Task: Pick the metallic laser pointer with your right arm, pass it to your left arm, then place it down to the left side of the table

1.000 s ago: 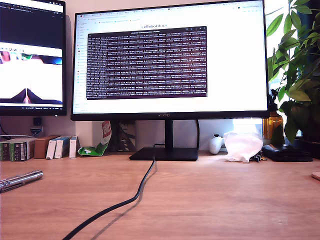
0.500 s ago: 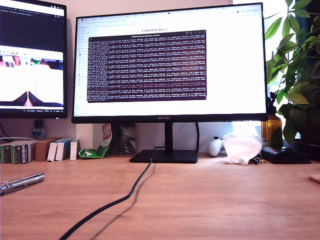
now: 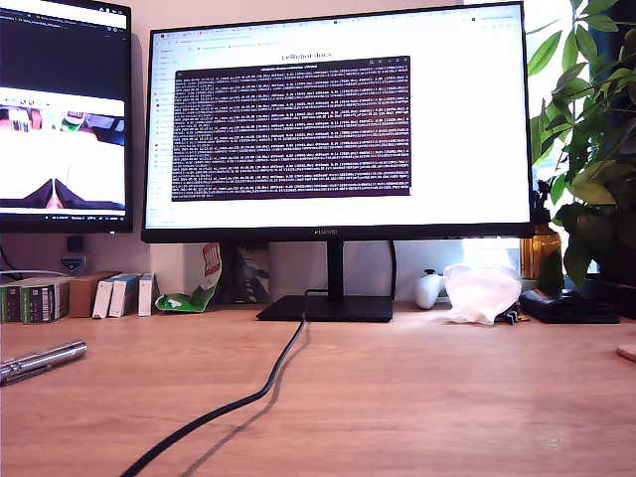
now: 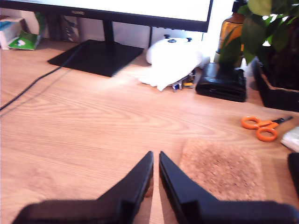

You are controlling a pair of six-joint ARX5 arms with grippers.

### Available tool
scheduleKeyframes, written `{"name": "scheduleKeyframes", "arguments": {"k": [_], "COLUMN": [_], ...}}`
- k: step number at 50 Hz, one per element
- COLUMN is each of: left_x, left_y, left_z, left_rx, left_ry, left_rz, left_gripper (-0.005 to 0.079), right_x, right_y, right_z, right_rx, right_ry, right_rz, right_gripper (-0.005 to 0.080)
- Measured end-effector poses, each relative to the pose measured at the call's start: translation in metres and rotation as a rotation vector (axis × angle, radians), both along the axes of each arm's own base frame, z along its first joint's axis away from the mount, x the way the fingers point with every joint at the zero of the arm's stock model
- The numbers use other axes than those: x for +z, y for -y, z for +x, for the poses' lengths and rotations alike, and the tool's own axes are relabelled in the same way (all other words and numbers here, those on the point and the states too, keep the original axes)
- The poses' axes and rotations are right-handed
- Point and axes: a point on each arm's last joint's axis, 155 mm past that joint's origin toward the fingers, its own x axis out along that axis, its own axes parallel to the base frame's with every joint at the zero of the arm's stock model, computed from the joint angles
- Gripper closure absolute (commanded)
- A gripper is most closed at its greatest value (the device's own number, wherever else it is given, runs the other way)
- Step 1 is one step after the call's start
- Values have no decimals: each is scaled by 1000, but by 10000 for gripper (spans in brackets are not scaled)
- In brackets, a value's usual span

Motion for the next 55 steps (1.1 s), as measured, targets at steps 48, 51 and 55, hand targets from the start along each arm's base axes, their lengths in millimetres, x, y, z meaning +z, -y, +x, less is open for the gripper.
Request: {"name": "scheduleKeyframes", "arguments": {"k": [48,51,55], "left_x": [26,26,26], "left_y": [-11,-11,-11], "left_z": [3,3,3], "left_rx": [31,30,30], "left_ry": [158,156,155], "left_rz": [101,101,101], "left_gripper": [753,753,754], "right_x": [6,1,-1], "right_y": [22,22,22], "right_z": [5,3,3], "right_rx": [-121,-121,-121], "right_ry": [25,3,-5], "right_rz": [-6,-8,-9], "right_gripper": [764,764,764]}}
